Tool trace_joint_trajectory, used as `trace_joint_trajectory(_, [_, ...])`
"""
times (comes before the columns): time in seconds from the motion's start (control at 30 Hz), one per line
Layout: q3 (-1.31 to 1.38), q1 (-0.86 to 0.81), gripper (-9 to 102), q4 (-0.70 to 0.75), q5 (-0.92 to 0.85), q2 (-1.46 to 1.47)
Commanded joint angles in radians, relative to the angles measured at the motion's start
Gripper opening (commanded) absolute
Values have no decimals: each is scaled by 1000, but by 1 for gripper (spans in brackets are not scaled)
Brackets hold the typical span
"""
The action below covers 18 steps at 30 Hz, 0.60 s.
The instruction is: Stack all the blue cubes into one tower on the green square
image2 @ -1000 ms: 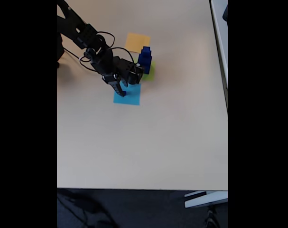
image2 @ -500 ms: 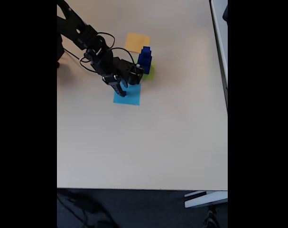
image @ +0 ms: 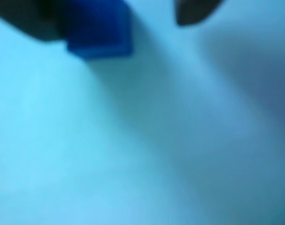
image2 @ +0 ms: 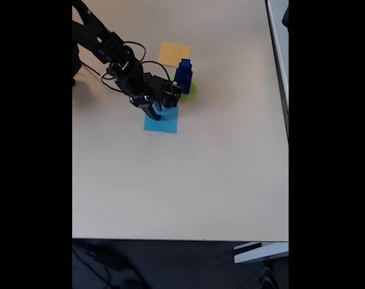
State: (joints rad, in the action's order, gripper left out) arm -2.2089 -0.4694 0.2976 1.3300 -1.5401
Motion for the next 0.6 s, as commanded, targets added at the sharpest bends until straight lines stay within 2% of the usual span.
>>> trace_joint_trajectory(0.0, [3,-8,8,-18,-5,-5])
trace_joint_trajectory(0.57, [-9,-8,3,-32,-5,-6])
